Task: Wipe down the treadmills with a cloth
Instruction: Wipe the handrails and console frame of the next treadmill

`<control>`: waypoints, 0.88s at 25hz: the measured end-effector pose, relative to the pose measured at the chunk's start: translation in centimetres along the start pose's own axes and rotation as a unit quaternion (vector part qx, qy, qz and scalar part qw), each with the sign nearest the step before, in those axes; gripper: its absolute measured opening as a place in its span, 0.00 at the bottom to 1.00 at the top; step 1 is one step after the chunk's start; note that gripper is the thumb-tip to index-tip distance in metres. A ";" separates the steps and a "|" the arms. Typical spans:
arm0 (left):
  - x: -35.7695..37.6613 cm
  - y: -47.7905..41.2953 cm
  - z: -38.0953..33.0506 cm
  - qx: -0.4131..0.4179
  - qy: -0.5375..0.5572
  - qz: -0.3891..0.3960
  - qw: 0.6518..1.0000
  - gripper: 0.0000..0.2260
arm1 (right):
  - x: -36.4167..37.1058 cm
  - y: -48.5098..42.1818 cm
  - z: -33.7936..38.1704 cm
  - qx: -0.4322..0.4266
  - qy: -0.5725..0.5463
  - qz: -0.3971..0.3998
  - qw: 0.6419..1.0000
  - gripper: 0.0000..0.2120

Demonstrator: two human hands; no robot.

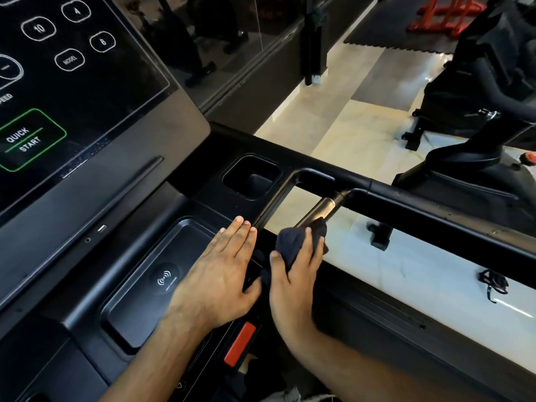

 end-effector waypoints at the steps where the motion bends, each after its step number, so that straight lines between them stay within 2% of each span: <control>1: -0.1 -0.1 0.0 -0.003 0.007 -0.005 1.000 0.37 | -0.6 0.6 0.9 -0.065 0.092 0.012 0.994 0.31; 2: -0.3 -0.3 0.0 -0.005 0.011 -0.012 1.000 0.37 | -1.3 -0.3 2.3 -0.150 0.188 0.022 0.970 0.29; 3: -0.5 -0.5 -0.2 -0.002 0.013 -0.016 1.000 0.37 | -1.6 -1.8 3.9 -0.236 0.275 0.049 0.931 0.27; 5: -0.5 -0.6 -0.2 -0.001 0.012 -0.011 1.000 0.37 | -0.1 -5.2 6.1 -0.345 0.415 0.180 0.823 0.25; 7: -0.3 -0.5 0.0 -0.003 0.002 -0.011 1.000 0.37 | 1.5 -7.3 7.4 -0.348 0.503 0.321 0.723 0.21; 8: -0.2 -0.4 0.1 -0.004 -0.005 -0.011 1.000 0.36 | 2.2 -7.5 7.4 -0.348 0.531 0.362 0.682 0.18; 9: 0.0 -0.3 0.0 -0.005 -0.012 -0.007 1.000 0.36 | 3.1 -7.2 7.2 -0.364 0.532 0.389 0.658 0.16; 11: 0.0 -0.2 0.0 -0.012 -0.022 -0.006 1.000 0.36 | 3.8 -6.1 7.4 -0.404 0.499 0.422 0.640 0.15; 13: -0.5 -0.3 0.0 -0.009 -0.027 -0.022 0.999 0.35 | 2.9 -7.9 7.6 -0.394 0.535 0.426 0.615 0.12; 15: -0.6 -0.2 -0.2 0.005 -0.020 -0.029 0.999 0.35 | 1.9 -10.0 7.9 -0.375 0.627 0.424 0.536 0.09; 16: -0.5 0.0 -0.3 0.009 -0.023 -0.025 0.999 0.35 | 1.8 -10.2 7.8 -0.358 0.639 0.430 0.528 0.12; 17: -0.5 0.1 -0.1 0.006 -0.030 -0.025 0.999 0.34 | 2.1 -9.5 7.6 -0.356 0.616 0.442 0.546 0.18; 18: -0.5 0.2 0.0 -0.001 -0.038 -0.021 0.999 0.34 | 2.9 -8.6 7.4 -0.359 0.571 0.445 0.589 0.22; 19: -0.6 0.1 0.2 -0.009 -0.043 -0.019 0.999 0.34 | 3.4 -8.0 7.5 -0.357 0.535 0.443 0.625 0.22; 21: -0.6 -0.2 0.2 -0.008 -0.039 -0.023 0.999 0.34 | 2.9 -11.2 7.1 -0.295 0.563 0.405 0.657 0.21; 22: -0.4 -0.1 0.1 0.000 -0.035 -0.026 0.999 0.34 | 1.5 -13.9 6.5 -0.234 0.596 0.373 0.671 0.21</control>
Point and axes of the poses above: each hand's wrist, its own y-axis away from the middle knuckle, its own x-axis out of the palm, z = x × y, the point moved 8 cm from there along -y, towards the middle knuckle, and after that the axes turned 5 degrees about -x, right-handed, at the moved point
